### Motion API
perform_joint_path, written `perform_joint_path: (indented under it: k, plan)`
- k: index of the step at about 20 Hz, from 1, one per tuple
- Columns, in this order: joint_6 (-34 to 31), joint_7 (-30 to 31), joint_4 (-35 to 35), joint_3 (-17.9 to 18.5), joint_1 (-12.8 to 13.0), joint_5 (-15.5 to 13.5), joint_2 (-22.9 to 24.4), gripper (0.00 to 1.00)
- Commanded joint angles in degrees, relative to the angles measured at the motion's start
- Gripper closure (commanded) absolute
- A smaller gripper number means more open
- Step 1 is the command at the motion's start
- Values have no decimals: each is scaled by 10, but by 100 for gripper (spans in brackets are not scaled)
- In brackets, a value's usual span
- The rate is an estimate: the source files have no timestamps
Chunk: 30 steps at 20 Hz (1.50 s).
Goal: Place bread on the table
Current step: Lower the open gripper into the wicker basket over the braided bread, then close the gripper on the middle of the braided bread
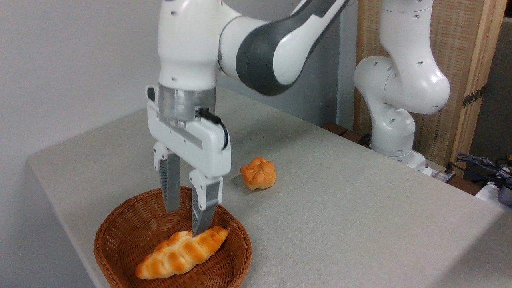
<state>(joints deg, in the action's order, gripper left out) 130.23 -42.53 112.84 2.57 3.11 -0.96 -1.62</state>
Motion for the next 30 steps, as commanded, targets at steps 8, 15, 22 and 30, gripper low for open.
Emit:
perform_joint_path:
  k: [8,15,22,30]
  plan:
    - [91,-3,20,10,2,-19,-58,0]
    - [88,-6,24,2,2,-19,-59,26]
    - [76,-6,24,2,2,-21,-64,70]
    - [61,-8,24,2,2,-20,-63,72]
